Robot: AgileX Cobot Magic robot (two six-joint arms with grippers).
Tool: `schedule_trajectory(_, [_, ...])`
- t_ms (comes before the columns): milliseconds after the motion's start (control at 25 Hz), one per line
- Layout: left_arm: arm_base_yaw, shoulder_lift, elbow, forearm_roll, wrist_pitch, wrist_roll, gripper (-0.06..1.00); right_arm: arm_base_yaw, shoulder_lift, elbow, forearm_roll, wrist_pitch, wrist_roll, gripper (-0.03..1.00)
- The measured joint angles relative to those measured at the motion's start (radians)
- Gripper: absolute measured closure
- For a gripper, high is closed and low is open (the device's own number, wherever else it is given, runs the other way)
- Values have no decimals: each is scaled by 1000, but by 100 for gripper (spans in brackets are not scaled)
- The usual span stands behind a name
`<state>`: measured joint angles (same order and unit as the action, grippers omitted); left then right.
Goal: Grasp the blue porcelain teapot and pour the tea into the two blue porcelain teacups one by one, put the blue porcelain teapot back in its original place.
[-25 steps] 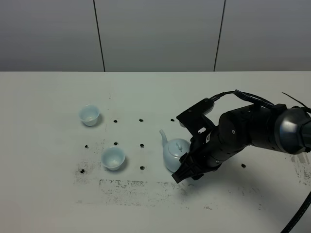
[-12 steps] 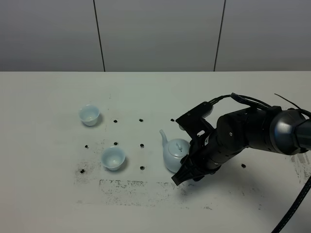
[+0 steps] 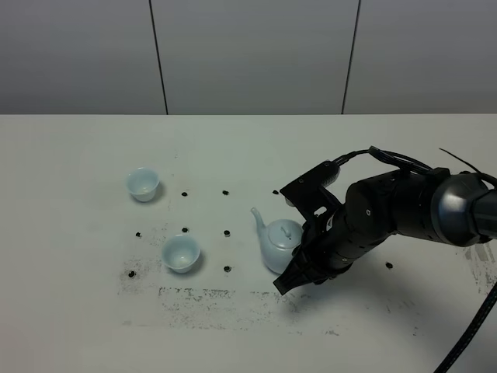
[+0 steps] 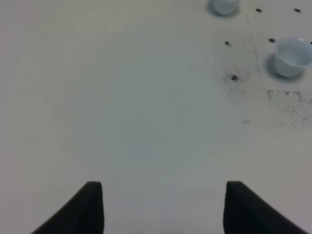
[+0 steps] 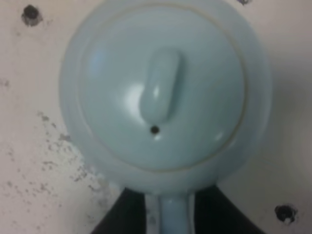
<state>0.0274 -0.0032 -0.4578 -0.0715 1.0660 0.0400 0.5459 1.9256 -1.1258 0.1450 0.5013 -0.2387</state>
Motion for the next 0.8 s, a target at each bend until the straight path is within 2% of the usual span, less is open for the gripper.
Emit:
schedule_trajectory(120, [0, 0, 0, 0, 0, 0, 44, 0, 0, 0, 1, -16, 1, 93])
schedule_trajectory(800, [0, 0, 0, 0, 0, 0, 44, 6, -17, 0, 1, -94, 33, 93])
